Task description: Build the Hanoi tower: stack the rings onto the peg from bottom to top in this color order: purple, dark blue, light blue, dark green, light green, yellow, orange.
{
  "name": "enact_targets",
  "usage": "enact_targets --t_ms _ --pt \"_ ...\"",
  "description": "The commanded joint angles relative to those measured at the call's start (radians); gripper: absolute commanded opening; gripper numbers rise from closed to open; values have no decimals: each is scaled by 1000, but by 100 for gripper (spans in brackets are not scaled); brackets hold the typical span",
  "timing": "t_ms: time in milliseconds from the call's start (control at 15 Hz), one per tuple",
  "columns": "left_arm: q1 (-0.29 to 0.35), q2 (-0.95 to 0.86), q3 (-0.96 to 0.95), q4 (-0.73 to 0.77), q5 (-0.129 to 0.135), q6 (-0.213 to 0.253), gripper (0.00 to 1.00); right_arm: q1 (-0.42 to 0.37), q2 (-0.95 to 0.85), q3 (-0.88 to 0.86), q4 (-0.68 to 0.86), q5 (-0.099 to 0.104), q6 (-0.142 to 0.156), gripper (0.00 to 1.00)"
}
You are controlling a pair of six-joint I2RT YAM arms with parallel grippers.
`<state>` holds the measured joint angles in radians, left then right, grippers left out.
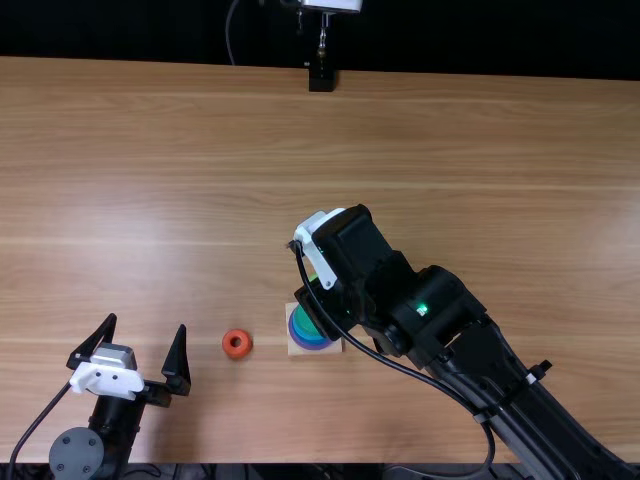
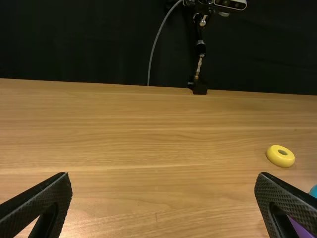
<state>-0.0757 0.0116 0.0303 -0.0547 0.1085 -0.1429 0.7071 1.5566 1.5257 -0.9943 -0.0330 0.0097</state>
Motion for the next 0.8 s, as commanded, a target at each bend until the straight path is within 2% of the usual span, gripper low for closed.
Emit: enact_targets --t_ms 0,733 --pt "11 -12 -30 3 0 8 100 15 -23 31 5 0 12 0" --pt "11 -12 -30 3 0 8 100 29 -16 24 8 0 14 0"
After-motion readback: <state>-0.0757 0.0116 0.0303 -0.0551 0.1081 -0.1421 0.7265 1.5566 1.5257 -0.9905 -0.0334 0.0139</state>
